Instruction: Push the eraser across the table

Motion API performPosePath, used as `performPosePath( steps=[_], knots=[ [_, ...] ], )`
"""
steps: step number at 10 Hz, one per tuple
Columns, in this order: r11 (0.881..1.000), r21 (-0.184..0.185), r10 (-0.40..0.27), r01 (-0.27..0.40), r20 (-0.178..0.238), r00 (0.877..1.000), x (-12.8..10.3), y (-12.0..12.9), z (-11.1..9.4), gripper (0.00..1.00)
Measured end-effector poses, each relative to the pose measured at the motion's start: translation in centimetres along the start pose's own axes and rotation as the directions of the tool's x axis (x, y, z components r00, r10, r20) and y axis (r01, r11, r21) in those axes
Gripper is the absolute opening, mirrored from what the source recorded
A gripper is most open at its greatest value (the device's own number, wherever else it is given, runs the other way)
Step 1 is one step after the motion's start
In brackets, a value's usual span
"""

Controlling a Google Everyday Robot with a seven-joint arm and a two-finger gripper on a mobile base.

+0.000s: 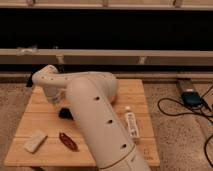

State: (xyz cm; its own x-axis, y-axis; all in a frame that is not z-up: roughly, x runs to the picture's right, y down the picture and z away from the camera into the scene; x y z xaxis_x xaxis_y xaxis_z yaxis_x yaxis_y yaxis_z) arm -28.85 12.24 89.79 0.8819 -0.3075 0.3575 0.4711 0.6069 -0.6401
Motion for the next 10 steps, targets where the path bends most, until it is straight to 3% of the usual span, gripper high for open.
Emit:
performPosePath(
  steps=[5,10],
  knots=[
    [0.995,-0.040,0.089,-0.089,0.010,0.996,3.6,1.7,0.8,0.00],
    [0.982,-0.062,0.180,-0.180,0.009,0.984,8.0,4.7,1.3,0.00]
  ],
)
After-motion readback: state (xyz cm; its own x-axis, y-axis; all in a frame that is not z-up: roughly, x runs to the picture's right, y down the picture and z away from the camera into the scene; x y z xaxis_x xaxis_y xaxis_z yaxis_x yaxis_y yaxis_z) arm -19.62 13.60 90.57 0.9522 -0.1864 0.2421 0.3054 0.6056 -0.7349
